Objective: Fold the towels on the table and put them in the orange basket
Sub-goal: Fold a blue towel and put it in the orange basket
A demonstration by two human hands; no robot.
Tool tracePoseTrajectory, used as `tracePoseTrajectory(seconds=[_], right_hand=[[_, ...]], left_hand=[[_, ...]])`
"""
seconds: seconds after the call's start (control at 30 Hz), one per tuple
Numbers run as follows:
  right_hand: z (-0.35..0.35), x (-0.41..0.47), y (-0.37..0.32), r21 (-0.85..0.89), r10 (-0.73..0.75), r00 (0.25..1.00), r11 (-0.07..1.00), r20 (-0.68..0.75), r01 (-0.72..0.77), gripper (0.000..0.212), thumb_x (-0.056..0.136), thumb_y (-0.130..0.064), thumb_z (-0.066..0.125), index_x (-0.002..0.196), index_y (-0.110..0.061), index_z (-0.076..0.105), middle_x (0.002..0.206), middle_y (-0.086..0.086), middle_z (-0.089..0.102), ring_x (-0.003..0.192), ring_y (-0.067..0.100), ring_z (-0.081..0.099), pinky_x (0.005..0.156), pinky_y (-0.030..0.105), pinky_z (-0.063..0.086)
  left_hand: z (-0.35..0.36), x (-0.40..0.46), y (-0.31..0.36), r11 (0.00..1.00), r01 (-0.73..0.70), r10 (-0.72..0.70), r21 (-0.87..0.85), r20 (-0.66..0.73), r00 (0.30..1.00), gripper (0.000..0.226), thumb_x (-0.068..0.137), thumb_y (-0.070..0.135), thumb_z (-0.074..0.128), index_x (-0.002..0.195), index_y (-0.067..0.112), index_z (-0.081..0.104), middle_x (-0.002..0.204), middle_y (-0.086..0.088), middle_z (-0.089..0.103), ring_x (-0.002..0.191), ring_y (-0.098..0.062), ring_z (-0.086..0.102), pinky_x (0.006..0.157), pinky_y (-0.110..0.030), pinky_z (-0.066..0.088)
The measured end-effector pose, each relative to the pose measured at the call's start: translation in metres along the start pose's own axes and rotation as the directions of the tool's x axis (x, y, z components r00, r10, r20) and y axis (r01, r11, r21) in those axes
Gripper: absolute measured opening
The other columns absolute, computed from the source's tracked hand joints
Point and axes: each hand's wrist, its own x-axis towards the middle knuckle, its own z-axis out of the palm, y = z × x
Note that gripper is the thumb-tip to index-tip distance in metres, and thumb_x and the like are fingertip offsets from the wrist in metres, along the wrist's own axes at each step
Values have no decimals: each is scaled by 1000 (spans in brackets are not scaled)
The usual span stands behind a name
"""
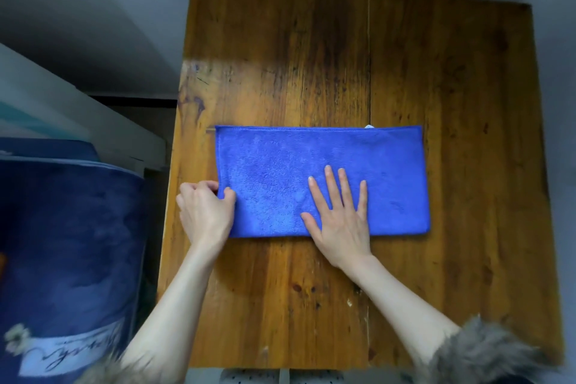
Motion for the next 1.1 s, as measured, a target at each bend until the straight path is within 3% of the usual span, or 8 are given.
tracePoseTrajectory(seconds=[0.1, 0.2, 0.4, 0.5, 0.63, 0.77, 0.9, 1.1], right_hand=[[1, 3, -5, -13, 12, 1000, 1000, 3, -12, 63, 90, -52, 32, 146, -22, 26, 155, 9, 21, 144, 29, 13, 110, 61, 12], [-3, 17, -15, 11, 25, 1000, 1000, 4, -25, 63, 90, -53, 30, 145, -22, 31, 155, 10, 22, 143, 29, 12, 109, 61, 9], [-20, 55, -23, 62, 46, 997, 997, -58, -42, 56, 91, -47, 31, 141, -22, 40, 152, 9, 29, 142, 28, 21, 109, 58, 7], [-13, 51, -15, 12, 73, 997, 997, -19, -73, 59, 91, -50, 27, 144, -24, 35, 154, 8, 26, 143, 28, 21, 109, 59, 8], [-11, 51, -16, 7, 88, 996, 996, 21, -88, 60, 92, -51, 25, 145, -24, 29, 154, 7, 25, 143, 28, 18, 109, 60, 10], [-17, 53, -16, 40, 72, 993, 996, 96, -76, 61, 91, -52, 20, 146, -25, 24, 155, 7, 22, 144, 28, 16, 110, 59, 5], [-38, 47, -2, 342, 32, 997, 938, 68, -53, 66, 89, -49, 10, 147, -23, 26, 158, 2, 9, 146, 19, 0, 116, 43, -6], [-61, -2, 47, 740, 347, 935, 647, -72, -183, 33, 94, -16, 43, 120, -5, 60, 133, 9, 51, 122, 16, 46, 104, 21, 33]], left_hand=[[-7, 8, 6, 996, -62, 62, 60, 11, 998, 20, 83, 25, 58, 95, 9, 61, 110, -14, 55, 103, -33, 49, 90, -43, 41], [-23, 21, 13, 992, -119, 119, -51, 8, 993, 11, 85, 21, 57, 88, 11, 52, 90, -8, 58, 81, -25, 49, 70, -34, 37], [-59, 60, 31, 975, -170, 178, -144, 49, 983, 21, 89, 17, 58, 108, 8, 60, 93, 0, 57, 89, -17, 51, 80, -25, 37], [-64, 69, 29, 974, -34, 70, -225, 156, 985, 32, 87, 18, 62, 117, 8, 61, 94, -1, 63, 98, -20, 59, 91, -34, 47], [-68, 63, 27, 927, 72, 24, -368, 250, 968, 12, 88, 16, 63, 98, 15, 68, 104, -7, 68, 92, -20, 63, 86, -38, 52], [-78, 44, 42, 877, 19, 81, -481, 186, 979, 9, 85, 12, 65, 93, 15, 67, 96, -8, 67, 83, -18, 61, 77, -35, 51], [-78, 12, 75, 866, -115, 205, -487, 135, 969, 10, 84, 14, 67, 93, 19, 67, 80, 4, 61, 75, -12, 58, 69, -29, 48], [-33, -53, 129, 846, -420, 462, -329, 57, 885, 16, 81, 16, 68, 97, 17, 68, 85, 2, 64, 70, -12, 56, 70, -19, 40]])
